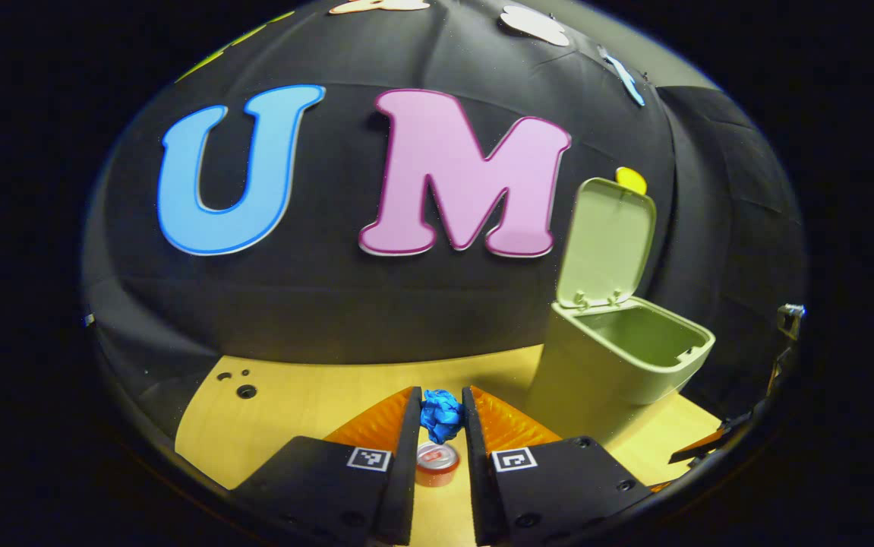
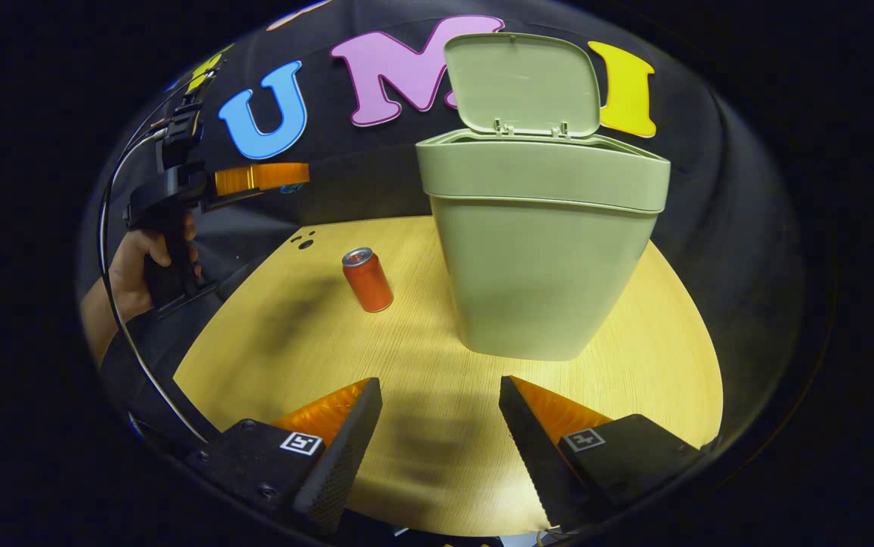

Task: Press the lid of the desktop garbage bin to open it, pick up the crumpled paper on the desktop and throw it into the bin, then pick up the pop can on the desktop and drop it into the bin, and finally close the garbage bin lid.

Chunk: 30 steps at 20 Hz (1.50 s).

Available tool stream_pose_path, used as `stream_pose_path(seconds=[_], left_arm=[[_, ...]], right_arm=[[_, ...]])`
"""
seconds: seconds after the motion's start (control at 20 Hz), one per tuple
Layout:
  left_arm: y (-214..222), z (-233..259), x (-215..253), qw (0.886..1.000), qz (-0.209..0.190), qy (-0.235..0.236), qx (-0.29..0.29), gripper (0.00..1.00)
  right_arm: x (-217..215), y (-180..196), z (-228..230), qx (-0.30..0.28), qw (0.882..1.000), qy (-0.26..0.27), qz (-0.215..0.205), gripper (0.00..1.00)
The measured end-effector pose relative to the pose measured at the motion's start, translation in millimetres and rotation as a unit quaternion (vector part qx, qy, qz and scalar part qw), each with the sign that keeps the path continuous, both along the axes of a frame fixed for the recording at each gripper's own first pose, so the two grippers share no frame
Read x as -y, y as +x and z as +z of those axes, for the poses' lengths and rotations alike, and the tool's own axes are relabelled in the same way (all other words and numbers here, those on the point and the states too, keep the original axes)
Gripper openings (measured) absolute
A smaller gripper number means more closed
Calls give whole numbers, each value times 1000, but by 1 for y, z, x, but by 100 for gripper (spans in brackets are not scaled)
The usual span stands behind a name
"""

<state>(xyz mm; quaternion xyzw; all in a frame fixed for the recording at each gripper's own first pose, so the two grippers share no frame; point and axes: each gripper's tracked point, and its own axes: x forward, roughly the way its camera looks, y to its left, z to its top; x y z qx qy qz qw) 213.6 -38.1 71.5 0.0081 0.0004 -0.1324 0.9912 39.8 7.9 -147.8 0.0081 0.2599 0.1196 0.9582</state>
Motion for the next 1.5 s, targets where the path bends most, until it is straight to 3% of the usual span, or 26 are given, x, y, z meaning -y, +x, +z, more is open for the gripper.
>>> stream_pose_path(seconds=[0.05, 0.1, 0.15, 0.2, 0.6, 1.05, 1.2, 1.4, 1.5], left_arm=[[0, 6, 14, 1000, -13, 0, 4, 34], [-2, 12, 27, 1000, -26, 0, 8, 30], [-2, 17, 42, 999, -40, -1, 12, 34], [-3, 22, 55, 998, -54, -2, 15, 30], [-7, 42, 150, 988, -151, 14, 40, 34], [5, 24, 198, 981, -192, 16, 12, 36], [10, 19, 198, 982, -190, 7, 3, 50], [9, 27, 185, 983, -180, -22, 10, 91], [15, 26, 171, 988, -153, -25, 12, 96]], right_arm=[[2, 0, 1, 2, 1000, 1, -2, 98], [4, 0, 1, 2, 1000, 1, -4, 98], [5, -1, 1, 3, 1000, 1, -5, 98], [6, -1, 1, 2, 1000, 1, -6, 98], [23, 0, 1, 0, 999, 13, -31, 98], [35, 4, -2, -5, 999, 18, -44, 99], [34, 4, -3, -9, 999, 18, -42, 99], [31, 6, -5, -14, 999, 18, -36, 99], [28, 7, -7, -17, 999, 18, -32, 99]])
